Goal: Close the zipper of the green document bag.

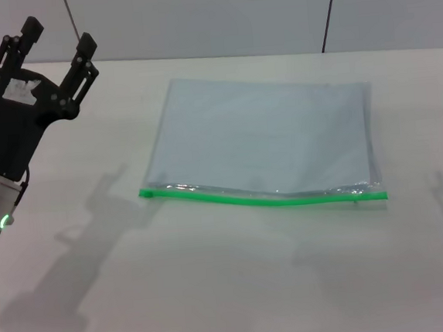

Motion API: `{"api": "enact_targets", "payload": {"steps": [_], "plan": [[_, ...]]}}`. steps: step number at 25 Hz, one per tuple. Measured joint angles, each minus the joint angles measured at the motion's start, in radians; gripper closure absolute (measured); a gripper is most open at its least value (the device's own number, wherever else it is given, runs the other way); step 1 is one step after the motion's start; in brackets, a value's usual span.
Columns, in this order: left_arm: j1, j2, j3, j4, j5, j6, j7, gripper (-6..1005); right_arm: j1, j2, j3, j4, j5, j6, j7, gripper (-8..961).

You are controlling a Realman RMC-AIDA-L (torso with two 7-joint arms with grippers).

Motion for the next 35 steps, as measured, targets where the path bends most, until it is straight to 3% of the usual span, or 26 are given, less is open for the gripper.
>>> {"api": "enact_targets", "payload": {"steps": [35], "plan": [[-0.002,-0.002,0.000,0.000,0.003,0.000,0.000,240,-0.009,0.000,0.000,0.000,-0.011,-0.002,-0.004,101]]}}
